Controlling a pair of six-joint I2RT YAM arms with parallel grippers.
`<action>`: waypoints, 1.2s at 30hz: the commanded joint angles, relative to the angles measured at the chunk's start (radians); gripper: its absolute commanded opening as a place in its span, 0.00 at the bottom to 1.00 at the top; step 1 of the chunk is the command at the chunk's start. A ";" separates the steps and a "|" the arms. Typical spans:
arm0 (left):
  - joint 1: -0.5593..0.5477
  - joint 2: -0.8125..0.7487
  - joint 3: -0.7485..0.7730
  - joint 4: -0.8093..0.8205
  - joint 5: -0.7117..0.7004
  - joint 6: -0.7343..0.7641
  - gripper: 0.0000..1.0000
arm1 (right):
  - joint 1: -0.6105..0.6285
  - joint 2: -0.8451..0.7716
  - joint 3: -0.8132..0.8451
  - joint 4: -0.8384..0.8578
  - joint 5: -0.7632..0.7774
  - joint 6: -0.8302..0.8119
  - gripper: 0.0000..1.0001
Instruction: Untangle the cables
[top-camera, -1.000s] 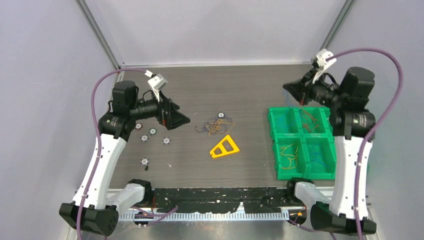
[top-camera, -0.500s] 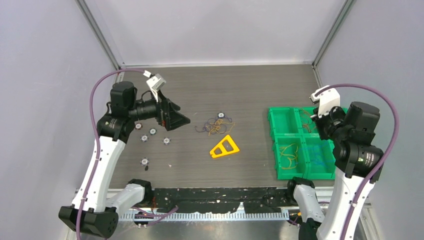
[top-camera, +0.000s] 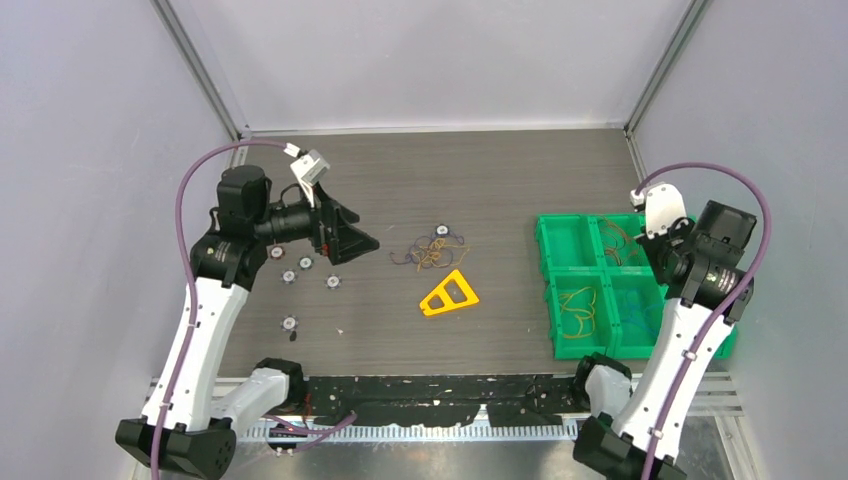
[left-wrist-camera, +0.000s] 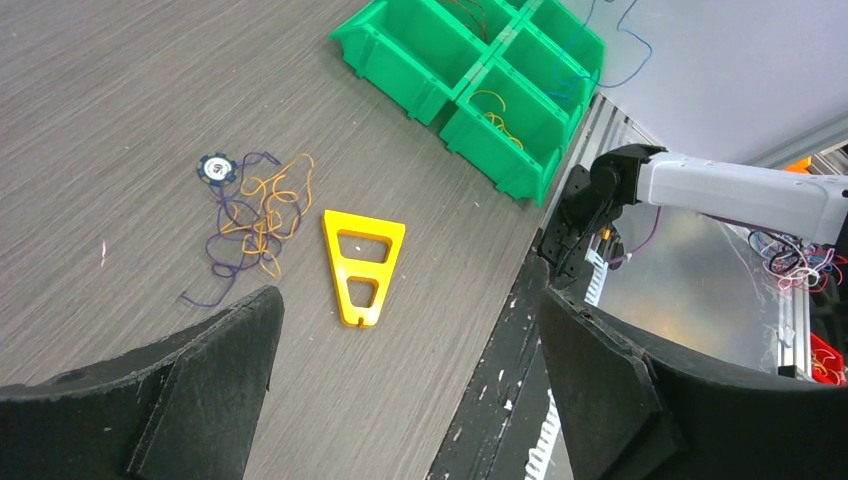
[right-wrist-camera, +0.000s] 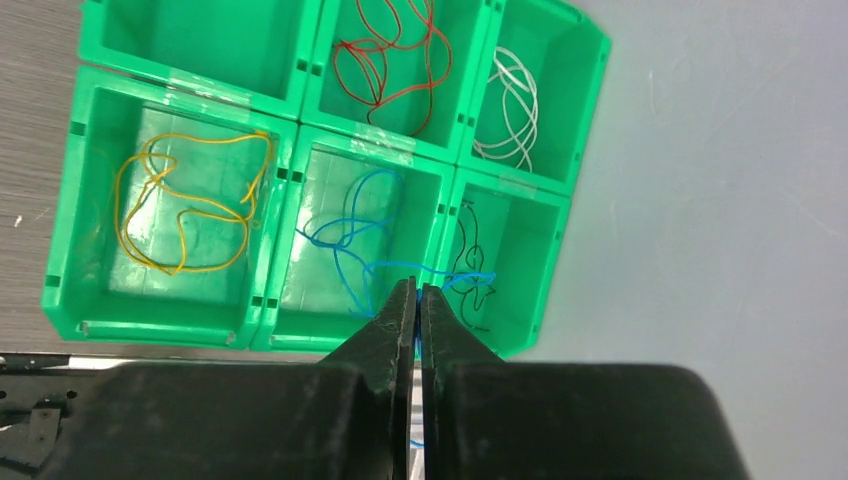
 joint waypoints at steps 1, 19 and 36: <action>0.000 0.021 0.052 -0.003 0.011 -0.003 1.00 | -0.114 0.059 -0.041 0.054 -0.125 -0.098 0.05; -0.001 0.020 0.043 0.006 0.000 -0.004 1.00 | -0.188 0.163 -0.202 0.200 -0.525 -0.210 0.06; 0.000 0.058 0.065 -0.031 -0.022 0.023 1.00 | -0.368 0.458 -0.398 0.232 -0.488 -0.549 0.06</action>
